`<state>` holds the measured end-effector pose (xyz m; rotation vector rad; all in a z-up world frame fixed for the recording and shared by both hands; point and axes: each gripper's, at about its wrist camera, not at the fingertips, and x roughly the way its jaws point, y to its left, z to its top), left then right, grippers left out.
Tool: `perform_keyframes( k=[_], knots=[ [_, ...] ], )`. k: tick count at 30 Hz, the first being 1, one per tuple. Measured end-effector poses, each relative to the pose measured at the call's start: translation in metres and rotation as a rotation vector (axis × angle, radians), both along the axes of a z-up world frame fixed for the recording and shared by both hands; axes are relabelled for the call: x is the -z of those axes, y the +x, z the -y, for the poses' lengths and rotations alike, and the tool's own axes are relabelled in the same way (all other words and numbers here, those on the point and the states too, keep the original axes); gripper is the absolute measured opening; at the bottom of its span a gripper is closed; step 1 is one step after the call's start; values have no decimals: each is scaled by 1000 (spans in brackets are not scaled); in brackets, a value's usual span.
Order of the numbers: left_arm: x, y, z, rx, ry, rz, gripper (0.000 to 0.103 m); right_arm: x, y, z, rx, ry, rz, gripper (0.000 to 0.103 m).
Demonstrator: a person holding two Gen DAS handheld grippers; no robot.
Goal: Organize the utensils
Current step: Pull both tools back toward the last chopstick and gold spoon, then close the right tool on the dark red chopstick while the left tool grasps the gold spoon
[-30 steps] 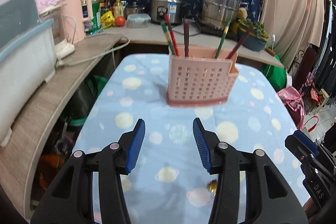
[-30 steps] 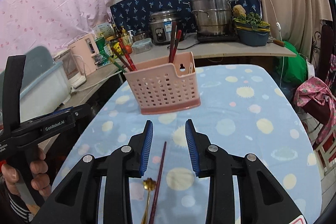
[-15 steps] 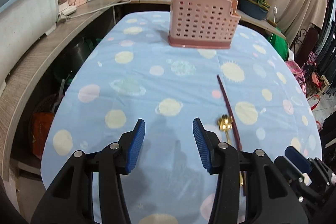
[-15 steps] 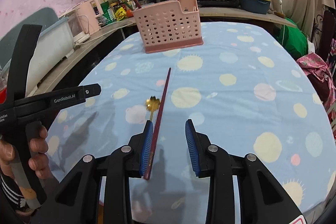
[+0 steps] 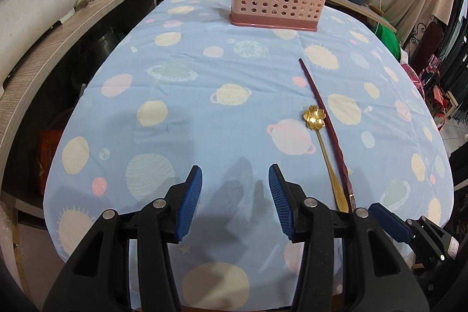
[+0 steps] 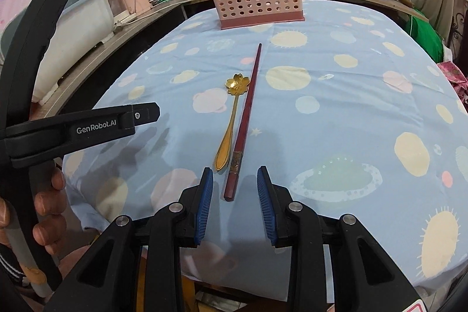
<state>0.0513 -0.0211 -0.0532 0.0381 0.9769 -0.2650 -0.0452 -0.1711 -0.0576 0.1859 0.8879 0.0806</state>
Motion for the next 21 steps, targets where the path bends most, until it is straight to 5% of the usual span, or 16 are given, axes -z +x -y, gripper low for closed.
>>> perform_keyframes(
  k=[11, 21],
  knots=[
    [5, -5, 7, 25, 1, -20, 47, 6, 3, 5, 26, -21, -12, 8],
    [6, -16, 28, 87, -3, -20, 61, 5, 1, 28, 103, -11, -5, 7]
  ],
)
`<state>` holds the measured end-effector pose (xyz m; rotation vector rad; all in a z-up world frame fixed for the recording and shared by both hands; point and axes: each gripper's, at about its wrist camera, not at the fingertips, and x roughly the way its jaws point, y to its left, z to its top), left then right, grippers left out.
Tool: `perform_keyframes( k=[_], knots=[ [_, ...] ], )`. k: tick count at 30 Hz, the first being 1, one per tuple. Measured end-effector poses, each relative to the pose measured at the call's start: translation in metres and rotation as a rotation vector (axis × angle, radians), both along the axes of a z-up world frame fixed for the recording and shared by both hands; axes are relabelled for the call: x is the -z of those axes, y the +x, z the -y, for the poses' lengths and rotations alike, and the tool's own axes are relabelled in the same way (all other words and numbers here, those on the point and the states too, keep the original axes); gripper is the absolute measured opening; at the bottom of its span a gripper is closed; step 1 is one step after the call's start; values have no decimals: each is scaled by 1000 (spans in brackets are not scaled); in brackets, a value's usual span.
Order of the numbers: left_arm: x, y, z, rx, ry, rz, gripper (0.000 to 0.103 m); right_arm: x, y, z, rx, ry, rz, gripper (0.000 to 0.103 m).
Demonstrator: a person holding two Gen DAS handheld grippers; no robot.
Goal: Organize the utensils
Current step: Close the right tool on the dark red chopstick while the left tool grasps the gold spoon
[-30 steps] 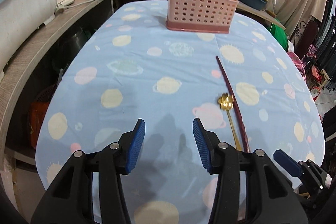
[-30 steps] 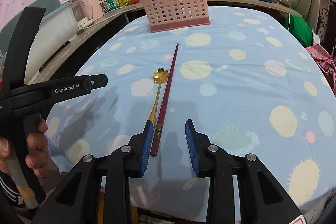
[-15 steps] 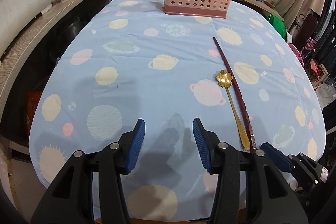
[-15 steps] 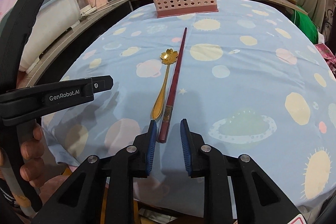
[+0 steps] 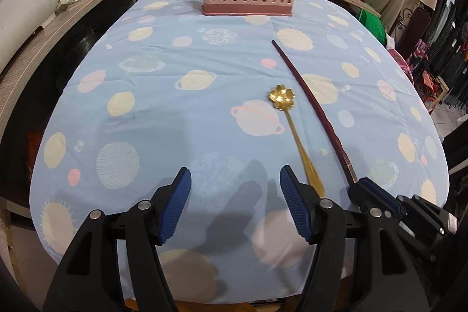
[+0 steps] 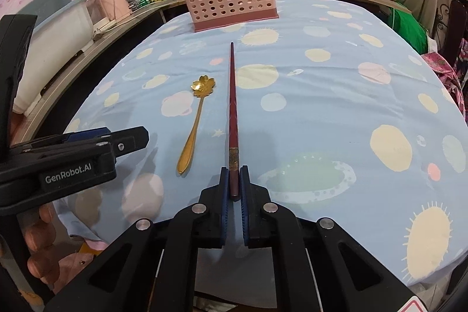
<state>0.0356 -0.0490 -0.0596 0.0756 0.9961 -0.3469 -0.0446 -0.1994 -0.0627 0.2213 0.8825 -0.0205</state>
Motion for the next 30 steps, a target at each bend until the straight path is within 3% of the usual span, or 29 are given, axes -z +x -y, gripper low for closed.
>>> perform_keyframes(
  k=[5, 16, 20, 27, 30],
  knots=[
    [2, -6, 14, 41, -15, -6, 68, -1, -4, 13, 33, 10, 3, 7],
    [13, -10, 40, 87, -20, -14, 67, 1, -9, 28, 68, 39, 6, 7],
    [12, -12, 44, 100, -10, 1, 53, 2, -9, 28, 67, 42, 9, 7],
    [12, -16, 47, 120, -1, 10, 13, 3, -10, 29, 67, 47, 12, 7],
    [12, -14, 45, 119, -11, -1, 11, 2, -10, 28, 65, 49, 12, 7]
  ],
)
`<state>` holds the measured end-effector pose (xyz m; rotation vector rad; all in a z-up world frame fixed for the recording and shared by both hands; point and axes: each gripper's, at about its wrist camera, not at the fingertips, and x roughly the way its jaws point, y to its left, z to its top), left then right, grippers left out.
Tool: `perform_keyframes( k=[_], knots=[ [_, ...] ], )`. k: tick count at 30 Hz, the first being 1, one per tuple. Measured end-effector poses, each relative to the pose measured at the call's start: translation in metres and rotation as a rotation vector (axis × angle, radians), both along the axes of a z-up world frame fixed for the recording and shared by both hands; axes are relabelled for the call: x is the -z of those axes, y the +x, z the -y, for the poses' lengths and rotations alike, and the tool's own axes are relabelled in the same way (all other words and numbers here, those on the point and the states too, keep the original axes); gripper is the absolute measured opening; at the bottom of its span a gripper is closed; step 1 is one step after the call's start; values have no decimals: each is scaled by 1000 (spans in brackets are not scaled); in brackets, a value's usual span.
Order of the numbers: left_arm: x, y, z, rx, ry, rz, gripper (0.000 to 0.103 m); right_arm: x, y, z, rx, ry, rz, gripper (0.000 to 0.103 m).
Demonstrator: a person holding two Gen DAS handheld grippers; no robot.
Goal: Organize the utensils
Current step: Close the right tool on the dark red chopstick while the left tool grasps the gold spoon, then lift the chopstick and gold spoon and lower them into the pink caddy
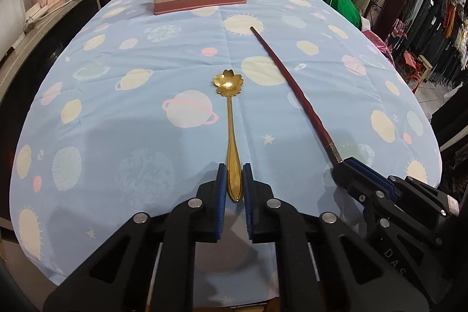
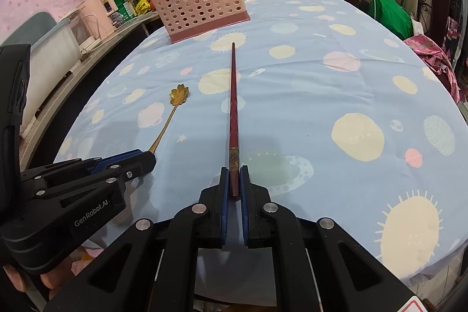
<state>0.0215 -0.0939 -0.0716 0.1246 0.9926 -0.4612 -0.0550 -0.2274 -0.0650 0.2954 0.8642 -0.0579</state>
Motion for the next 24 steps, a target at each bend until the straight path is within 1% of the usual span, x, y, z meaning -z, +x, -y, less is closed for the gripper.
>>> perform_keyframes(
  k=[4, 8, 15, 22, 24],
  knots=[
    [-4, -1, -4, -4, -11, -5, 11, -3, -3, -1, -3, 1, 6, 7],
    [-17, -3, -9, -13, -26, 20, 10, -12, -5, -1, -5, 4, 27, 7],
    [-46, 3, -20, -40, -68, 64, 10, -44, -4, 2, -4, 10, 103, 7],
    [-76, 13, -27, -62, -96, 123, 9, -80, 6, 14, 14, 41, 187, 7],
    [-83, 17, -29, -70, -102, 139, 7, -89, 8, 18, 20, 49, 209, 7]
  ],
)
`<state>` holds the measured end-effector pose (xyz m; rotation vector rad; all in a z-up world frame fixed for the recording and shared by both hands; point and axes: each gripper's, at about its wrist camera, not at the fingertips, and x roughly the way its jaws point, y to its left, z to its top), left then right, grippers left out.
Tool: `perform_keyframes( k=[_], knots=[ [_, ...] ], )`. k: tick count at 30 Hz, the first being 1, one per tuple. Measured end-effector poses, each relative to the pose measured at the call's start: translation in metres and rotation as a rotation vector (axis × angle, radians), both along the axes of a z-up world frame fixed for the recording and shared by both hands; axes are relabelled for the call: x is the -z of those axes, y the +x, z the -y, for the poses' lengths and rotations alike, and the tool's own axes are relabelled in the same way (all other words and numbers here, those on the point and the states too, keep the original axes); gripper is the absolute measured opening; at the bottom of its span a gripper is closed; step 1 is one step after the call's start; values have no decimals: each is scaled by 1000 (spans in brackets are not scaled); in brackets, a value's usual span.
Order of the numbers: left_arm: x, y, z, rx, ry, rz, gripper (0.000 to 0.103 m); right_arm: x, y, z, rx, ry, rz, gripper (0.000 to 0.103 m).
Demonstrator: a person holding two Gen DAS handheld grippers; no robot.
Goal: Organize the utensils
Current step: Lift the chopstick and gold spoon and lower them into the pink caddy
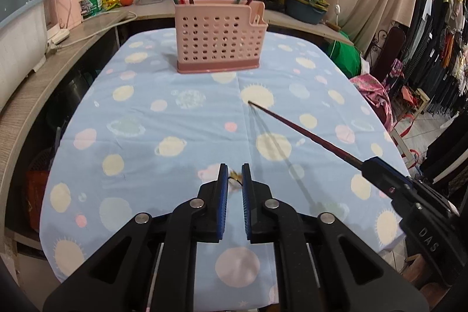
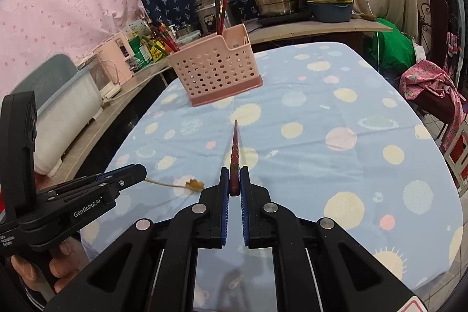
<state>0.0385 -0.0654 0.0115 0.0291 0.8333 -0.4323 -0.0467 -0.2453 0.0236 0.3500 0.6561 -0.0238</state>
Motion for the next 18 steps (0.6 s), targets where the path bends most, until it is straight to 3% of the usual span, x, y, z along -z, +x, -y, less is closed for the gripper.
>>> perform_keyframes(
  k=[1, 18],
  knots=[
    [-3, 3, -1, -2, -6, 7, 0, -5, 2, 2, 3, 5, 14, 7],
    [-58, 47, -20, -46, -45, 86, 1, -77, 38, 28, 24, 11, 184, 7]
  ],
)
